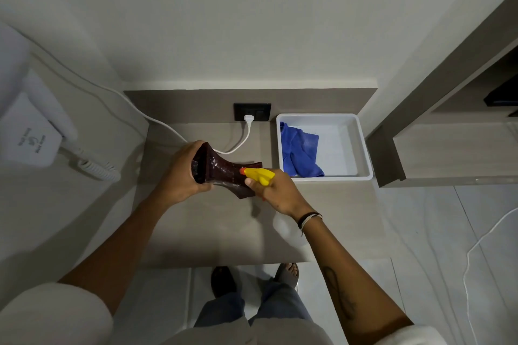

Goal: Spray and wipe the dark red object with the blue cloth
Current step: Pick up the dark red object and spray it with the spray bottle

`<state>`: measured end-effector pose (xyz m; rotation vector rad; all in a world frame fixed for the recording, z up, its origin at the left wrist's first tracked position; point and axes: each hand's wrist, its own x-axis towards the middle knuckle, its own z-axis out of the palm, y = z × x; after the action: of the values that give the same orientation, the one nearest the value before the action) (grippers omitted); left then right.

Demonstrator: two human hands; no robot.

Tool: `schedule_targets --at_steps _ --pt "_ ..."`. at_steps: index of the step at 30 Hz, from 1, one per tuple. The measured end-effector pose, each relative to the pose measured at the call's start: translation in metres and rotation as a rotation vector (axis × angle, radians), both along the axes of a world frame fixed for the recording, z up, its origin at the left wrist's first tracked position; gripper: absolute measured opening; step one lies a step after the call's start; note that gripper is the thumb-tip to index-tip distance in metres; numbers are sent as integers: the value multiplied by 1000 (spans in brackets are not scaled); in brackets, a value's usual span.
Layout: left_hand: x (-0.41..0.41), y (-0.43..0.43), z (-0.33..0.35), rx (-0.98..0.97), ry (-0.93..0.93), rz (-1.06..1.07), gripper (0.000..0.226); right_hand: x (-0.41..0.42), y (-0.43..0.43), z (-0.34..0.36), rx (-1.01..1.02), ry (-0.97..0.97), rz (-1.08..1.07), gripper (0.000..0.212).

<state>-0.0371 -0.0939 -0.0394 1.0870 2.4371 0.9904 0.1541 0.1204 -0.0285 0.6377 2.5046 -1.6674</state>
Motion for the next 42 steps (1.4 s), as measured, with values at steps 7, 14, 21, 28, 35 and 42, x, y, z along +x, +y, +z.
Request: schedule_targets --at_steps 7,14,21,28,35,42 --pt "3 -4 6 -149 -59 46 117 7 22 -8 248 -89 -54 45" --pt "9 14 28 -236 -185 312 106 19 37 -13 174 -49 -24 45" --pt "15 36 45 -395 -183 394 85 19 34 -16 153 -3 19 46" --pt "23 40 34 -430 -21 306 67 21 34 -21 138 -23 35 45" --pt "14 27 32 -432 -76 197 92 13 27 -19 109 25 61 40" --pt "-1 16 47 -557 -100 -37 141 6 18 -14 96 57 83 42"
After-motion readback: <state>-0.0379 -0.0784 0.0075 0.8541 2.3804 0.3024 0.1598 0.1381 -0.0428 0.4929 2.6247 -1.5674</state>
